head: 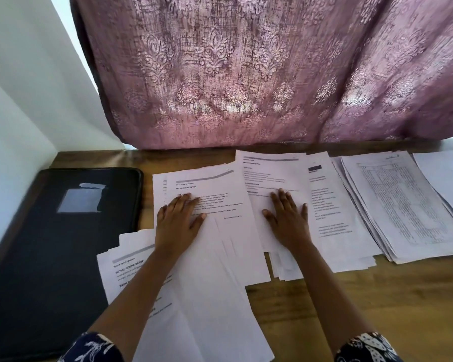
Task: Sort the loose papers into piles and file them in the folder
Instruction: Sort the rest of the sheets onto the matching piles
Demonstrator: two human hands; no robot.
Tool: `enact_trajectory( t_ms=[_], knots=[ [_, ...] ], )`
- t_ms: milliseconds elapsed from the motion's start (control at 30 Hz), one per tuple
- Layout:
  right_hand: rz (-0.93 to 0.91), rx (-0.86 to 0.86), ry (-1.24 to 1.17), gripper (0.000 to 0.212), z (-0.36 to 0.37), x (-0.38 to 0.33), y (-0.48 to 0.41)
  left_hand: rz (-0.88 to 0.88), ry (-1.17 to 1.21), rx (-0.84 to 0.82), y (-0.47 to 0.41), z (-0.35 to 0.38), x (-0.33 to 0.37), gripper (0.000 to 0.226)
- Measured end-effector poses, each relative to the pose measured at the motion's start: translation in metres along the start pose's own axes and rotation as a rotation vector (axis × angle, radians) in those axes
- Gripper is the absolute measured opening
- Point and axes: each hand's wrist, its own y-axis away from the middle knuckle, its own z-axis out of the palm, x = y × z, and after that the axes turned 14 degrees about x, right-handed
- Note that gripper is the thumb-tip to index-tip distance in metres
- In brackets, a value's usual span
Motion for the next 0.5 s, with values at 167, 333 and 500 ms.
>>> enact_trajectory(
  t_ms=[167,333,500],
  knots=[
    [-0.162,-0.002,-0.143,0.055,0.004,-0.027,0.01,-0.016,0.009,-0.004,0.001,0.001,0.001,0.061],
    [-0.119,-0.073,-0.465,0.054,-0.002,-0.049,0.017,-0.035,0.017,0.001,0.003,0.002,-0.002,0.06],
    [0.216,0.213,-0.833,0.042,-0.03,-0.038,-0.007,-0.067,0.061,0.01,0.004,0.002,-0.002,0.064]
  ],
)
